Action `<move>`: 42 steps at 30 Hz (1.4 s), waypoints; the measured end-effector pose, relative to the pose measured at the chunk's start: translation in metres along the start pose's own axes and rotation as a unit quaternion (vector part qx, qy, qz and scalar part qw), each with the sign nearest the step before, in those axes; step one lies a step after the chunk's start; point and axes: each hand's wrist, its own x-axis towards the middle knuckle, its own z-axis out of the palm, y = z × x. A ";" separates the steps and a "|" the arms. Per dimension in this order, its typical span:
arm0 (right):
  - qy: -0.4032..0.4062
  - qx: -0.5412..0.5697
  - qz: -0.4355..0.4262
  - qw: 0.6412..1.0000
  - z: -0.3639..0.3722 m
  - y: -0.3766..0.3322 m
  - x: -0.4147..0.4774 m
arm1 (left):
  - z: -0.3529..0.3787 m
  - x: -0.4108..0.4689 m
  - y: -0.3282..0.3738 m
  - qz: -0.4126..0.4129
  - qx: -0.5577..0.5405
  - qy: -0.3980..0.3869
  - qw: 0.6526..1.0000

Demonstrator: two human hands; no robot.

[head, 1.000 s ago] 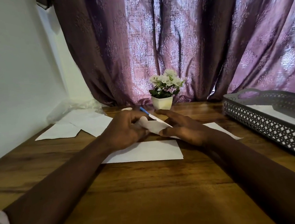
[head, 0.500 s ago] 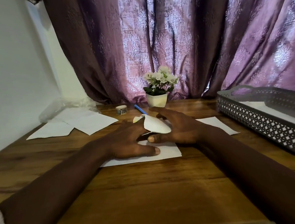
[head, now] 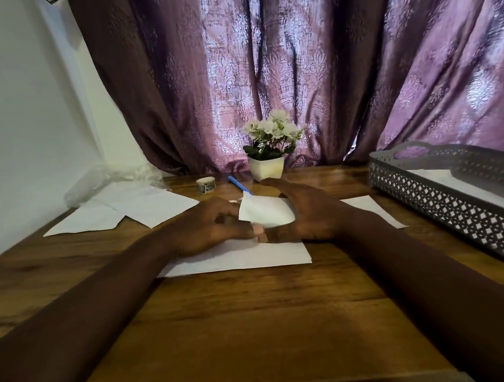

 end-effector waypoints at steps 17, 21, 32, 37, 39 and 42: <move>0.229 -0.055 0.001 0.972 -0.002 0.015 -0.004 | -0.034 -0.023 -0.023 -0.217 0.109 0.081 0.967; 0.287 -0.125 0.004 0.950 -0.005 0.012 -0.002 | -0.042 -0.027 -0.037 -0.203 0.105 0.130 0.965; 0.245 -0.167 -0.025 0.955 0.003 0.008 0.002 | -0.059 -0.035 -0.023 -0.042 0.111 0.381 0.917; 0.181 -0.182 -0.058 0.965 0.002 0.003 0.000 | -0.053 -0.030 -0.027 -0.077 0.125 0.308 0.940; 0.158 -0.173 -0.075 0.969 0.004 -0.002 0.001 | -0.048 -0.028 -0.024 -0.077 0.092 0.289 0.950; 0.129 -0.127 -0.105 0.978 0.008 -0.016 -0.002 | -0.039 -0.023 -0.021 -0.085 0.051 0.265 0.959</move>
